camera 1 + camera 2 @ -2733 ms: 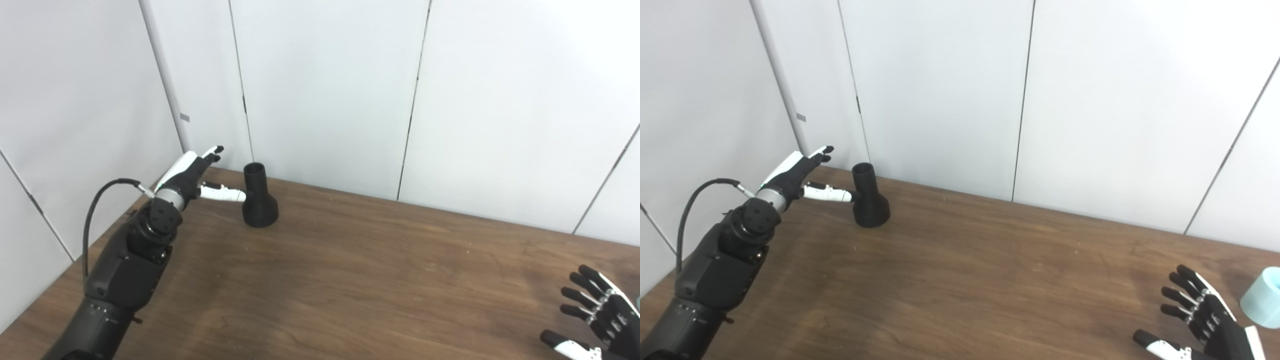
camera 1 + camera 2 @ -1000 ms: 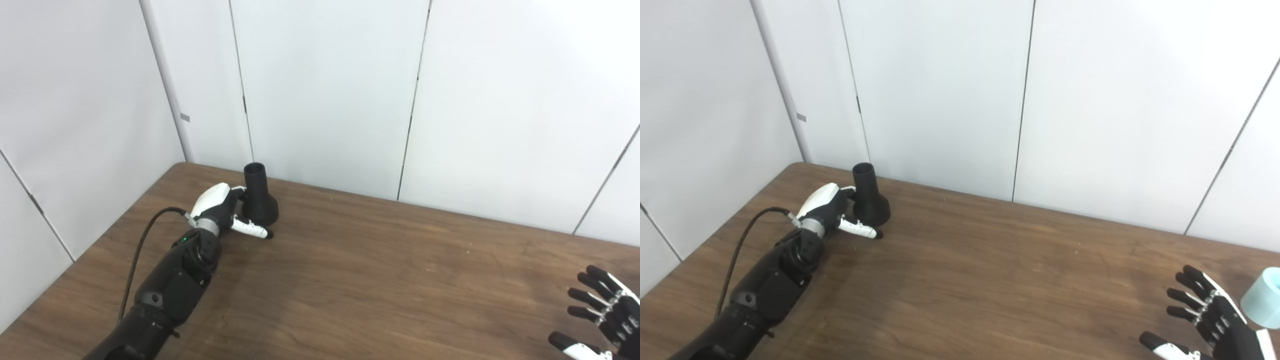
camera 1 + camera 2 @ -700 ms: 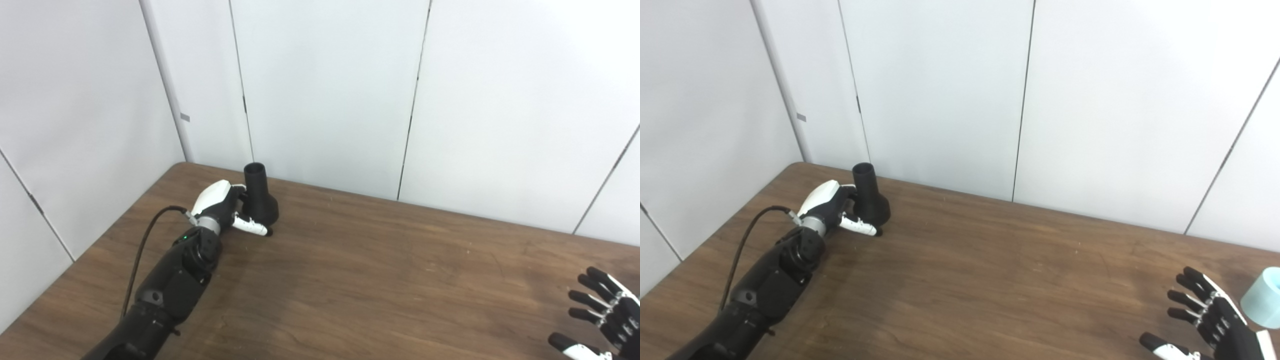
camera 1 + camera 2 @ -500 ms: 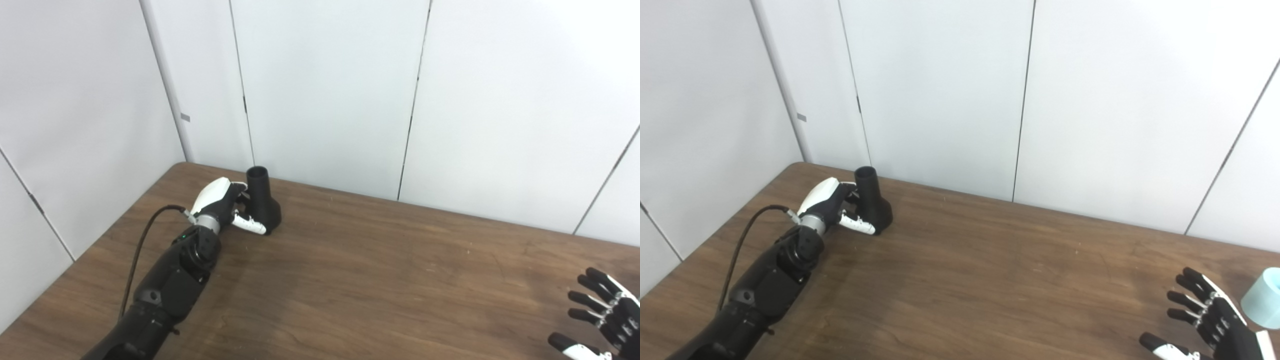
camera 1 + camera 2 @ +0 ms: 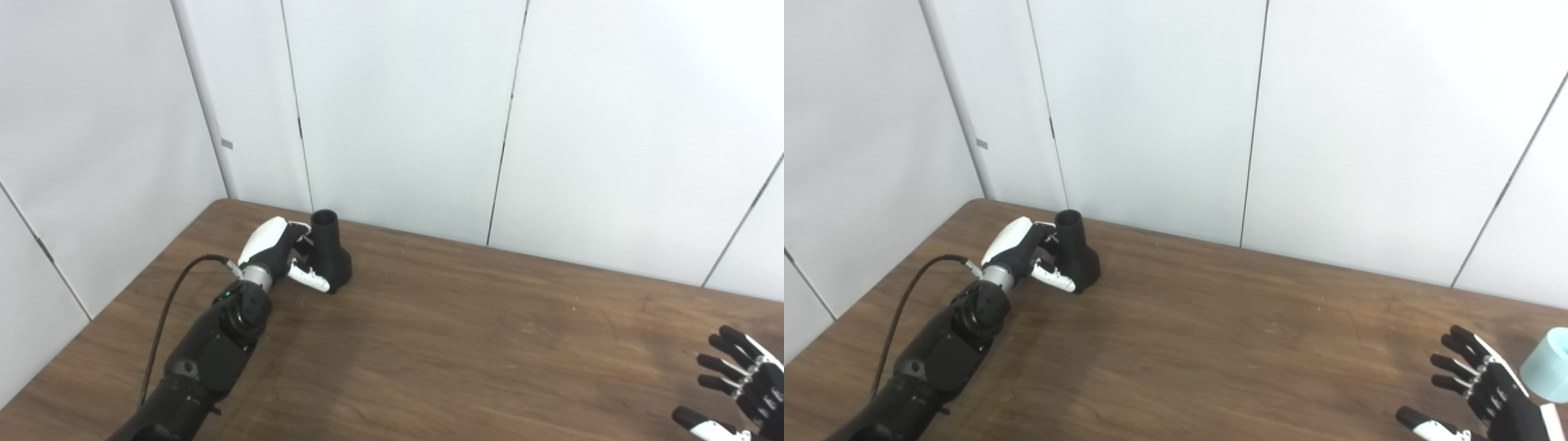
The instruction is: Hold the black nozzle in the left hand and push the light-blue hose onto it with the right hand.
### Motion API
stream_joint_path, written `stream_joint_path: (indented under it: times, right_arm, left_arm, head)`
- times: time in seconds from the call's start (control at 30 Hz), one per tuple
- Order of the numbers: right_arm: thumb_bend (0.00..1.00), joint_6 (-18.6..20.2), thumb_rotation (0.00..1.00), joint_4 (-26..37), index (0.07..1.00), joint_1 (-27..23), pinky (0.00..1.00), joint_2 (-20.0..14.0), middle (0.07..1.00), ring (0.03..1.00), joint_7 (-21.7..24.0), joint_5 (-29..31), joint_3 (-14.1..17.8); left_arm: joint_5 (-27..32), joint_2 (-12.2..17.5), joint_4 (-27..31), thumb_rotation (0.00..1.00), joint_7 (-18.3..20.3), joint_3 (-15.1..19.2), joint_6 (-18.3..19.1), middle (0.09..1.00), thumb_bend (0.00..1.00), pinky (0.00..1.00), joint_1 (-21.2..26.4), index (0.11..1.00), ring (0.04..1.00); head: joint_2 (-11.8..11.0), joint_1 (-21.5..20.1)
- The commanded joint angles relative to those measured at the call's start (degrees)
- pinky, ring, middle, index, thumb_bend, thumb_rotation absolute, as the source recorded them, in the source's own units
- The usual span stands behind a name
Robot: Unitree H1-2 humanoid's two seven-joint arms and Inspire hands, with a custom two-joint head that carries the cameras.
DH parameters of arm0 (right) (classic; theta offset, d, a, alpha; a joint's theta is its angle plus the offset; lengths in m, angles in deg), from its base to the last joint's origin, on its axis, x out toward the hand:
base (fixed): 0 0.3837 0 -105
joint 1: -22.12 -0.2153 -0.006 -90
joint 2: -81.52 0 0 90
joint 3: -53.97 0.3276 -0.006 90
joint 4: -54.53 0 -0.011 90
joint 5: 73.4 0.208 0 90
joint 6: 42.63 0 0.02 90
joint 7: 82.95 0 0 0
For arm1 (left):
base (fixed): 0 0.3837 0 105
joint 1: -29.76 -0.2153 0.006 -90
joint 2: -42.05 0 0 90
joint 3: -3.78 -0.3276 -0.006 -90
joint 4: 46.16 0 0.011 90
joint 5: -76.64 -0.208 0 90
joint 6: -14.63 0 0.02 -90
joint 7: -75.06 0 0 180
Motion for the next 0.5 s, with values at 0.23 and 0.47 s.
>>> stream_joint_path:
  times: [0.23,0.47]
  right_arm:
    - [0.75,-0.16,0.16,2.99,0.829,-1.10,0.66,-0.39,0.824,0.747,-0.87,-0.52,0.58]
    - [0.76,0.27,0.16,3.02,0.825,-1.54,0.65,0.27,0.821,0.746,-1.24,0.36,0.62]
  left_arm:
    - [-1.95,1.35,0.20,0.00,-0.77,-1.78,-3.55,0.466,0.53,1.00,1.45,0.499,0.647]
    - [-4.54,-0.64,5.30,0.00,2.58,-7.37,-4.76,0.480,0.53,1.00,-0.46,0.489,0.622]
  head:
    - [1.11,-2.20]
    - [1.97,-5.50]
